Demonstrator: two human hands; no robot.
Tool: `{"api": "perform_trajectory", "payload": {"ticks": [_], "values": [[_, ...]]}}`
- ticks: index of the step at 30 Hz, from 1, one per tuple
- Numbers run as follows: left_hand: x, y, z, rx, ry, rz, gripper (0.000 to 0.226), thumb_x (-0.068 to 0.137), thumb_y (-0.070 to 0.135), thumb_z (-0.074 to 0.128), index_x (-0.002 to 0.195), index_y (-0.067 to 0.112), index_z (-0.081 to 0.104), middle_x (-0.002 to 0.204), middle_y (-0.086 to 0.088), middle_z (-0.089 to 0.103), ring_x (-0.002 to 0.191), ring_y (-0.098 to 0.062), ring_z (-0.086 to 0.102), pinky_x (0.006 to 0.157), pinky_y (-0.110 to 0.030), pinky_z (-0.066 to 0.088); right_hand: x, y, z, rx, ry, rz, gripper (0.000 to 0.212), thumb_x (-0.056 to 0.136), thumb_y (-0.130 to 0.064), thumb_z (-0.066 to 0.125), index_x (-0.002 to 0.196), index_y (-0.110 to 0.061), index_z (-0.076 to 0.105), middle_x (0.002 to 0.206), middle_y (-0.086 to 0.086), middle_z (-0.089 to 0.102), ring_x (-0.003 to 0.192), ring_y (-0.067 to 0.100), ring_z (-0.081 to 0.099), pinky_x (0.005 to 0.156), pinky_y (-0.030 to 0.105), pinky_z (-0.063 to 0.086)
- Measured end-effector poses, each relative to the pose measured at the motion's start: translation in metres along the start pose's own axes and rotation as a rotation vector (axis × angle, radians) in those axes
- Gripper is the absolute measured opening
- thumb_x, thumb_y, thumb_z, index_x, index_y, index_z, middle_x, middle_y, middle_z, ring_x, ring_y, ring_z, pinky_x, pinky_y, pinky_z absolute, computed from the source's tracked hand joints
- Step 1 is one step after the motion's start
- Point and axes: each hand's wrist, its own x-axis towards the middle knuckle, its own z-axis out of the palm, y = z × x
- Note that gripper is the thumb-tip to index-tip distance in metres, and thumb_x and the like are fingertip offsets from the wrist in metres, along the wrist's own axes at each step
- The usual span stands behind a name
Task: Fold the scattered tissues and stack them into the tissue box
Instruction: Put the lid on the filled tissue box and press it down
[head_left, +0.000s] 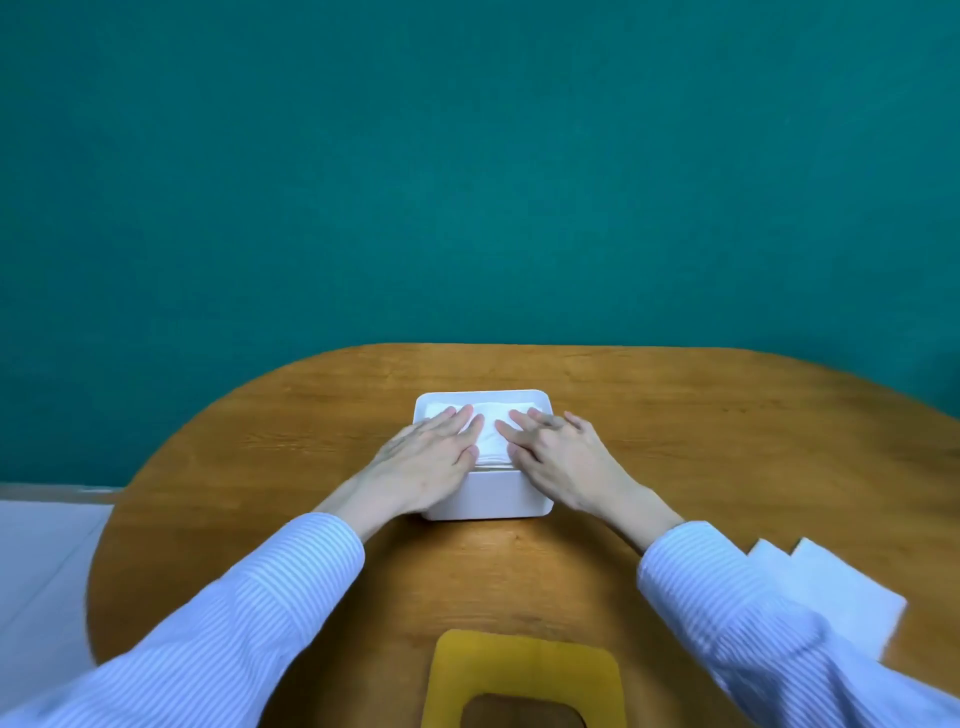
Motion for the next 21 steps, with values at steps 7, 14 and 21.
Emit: {"api": "perform_trajectory", "payload": {"ticks": [7, 14, 21], "values": [[-0.001, 0.029, -0.027, 0.178, 0.004, -0.03, 0.057, 0.109, 0.038, 0.012, 0.161, 0.017, 0.008, 0.168, -0.003, -0.007, 0.155, -0.018, -0.006, 0.126, -0.039, 0.0, -0.014, 0.021, -0.024, 0.286, -0.058, -0.035, 0.05, 0.106, -0.045, 0.026, 0.154, -0.037, 0.022, 0.165, 0.0, 0.013, 0.152, 0.018, 0.008, 0.121, 0.048, 0.008], [0.005, 0.111, -0.005, 0.058, 0.383, 0.159, 0.054, 0.108, 0.043, 0.018, 0.159, 0.025, 0.023, 0.168, 0.001, 0.01, 0.155, -0.014, 0.0, 0.124, -0.035, 0.006, -0.088, 0.085, -0.034, 0.317, 0.091, 0.037, 0.056, 0.104, -0.045, 0.035, 0.154, -0.043, 0.011, 0.164, -0.003, 0.014, 0.152, 0.016, 0.007, 0.124, 0.039, 0.011], [0.007, 0.215, 0.056, -0.083, 0.18, 0.385, 0.056, 0.107, 0.05, 0.024, 0.158, 0.026, 0.026, 0.168, 0.001, 0.011, 0.154, -0.013, 0.001, 0.123, -0.036, 0.008, -0.182, 0.165, -0.011, 0.233, 0.028, 0.172, 0.05, 0.104, -0.03, 0.044, 0.15, -0.042, 0.03, 0.162, -0.008, 0.022, 0.15, 0.008, 0.01, 0.117, 0.02, 0.012]]}}
